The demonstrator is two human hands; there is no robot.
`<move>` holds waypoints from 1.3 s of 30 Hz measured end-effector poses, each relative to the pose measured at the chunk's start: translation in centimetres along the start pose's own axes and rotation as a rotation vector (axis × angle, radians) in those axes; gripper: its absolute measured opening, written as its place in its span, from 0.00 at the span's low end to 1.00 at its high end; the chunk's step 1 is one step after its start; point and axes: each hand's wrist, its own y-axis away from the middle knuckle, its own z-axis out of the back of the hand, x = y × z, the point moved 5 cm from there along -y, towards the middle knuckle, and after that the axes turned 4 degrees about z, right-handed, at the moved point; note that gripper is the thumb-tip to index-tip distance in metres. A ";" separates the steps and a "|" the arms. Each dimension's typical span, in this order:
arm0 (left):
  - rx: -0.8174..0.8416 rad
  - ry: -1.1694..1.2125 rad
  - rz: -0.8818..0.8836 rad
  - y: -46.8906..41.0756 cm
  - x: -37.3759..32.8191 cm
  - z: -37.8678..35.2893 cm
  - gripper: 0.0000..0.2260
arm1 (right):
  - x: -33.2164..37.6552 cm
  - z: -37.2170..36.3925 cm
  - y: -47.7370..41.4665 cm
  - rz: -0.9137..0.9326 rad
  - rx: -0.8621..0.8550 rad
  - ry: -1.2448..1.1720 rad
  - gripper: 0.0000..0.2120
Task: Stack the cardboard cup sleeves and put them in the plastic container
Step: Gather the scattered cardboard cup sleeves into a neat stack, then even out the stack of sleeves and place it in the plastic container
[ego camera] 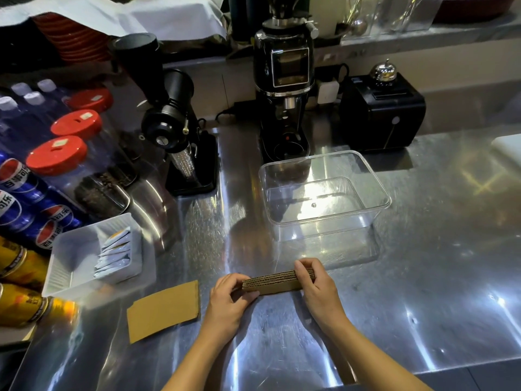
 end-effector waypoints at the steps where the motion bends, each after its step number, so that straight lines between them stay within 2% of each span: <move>1: 0.003 0.001 0.003 0.0 0.1 -0.1 0.07 | 0.0 0.3 0.1 -0.008 -0.002 -0.038 0.03; 4: 0.013 0.002 0.014 -0.2 0.2 -0.1 0.07 | -0.2 1.5 0.7 -0.036 0.042 -0.132 0.11; 8: 0.014 0.022 0.046 -0.3 0.3 -0.2 0.09 | -0.4 2.6 0.9 -0.002 0.135 -0.043 0.20; 16: 0.009 0.137 0.094 -0.4 0.6 0.2 0.08 | -0.2 2.6 -0.1 -0.023 0.017 -0.042 0.17; 22: -0.152 0.185 0.069 0.0 -0.1 3.3 0.11 | 2.1 0.2 -1.5 0.007 0.023 -0.169 0.16; 29: -0.380 0.129 0.112 1.7 1.1 8.9 0.14 | 4.8 -5.5 -2.1 -0.061 0.155 -0.304 0.11; 32: -0.494 0.135 0.186 2.7 2.4 11.5 0.14 | 5.7 -8.3 -1.7 -0.117 0.236 -0.342 0.09; 39: -0.562 0.101 0.297 4.8 5.3 14.9 0.14 | 7.1 -13.6 -0.9 -0.156 0.352 -0.225 0.08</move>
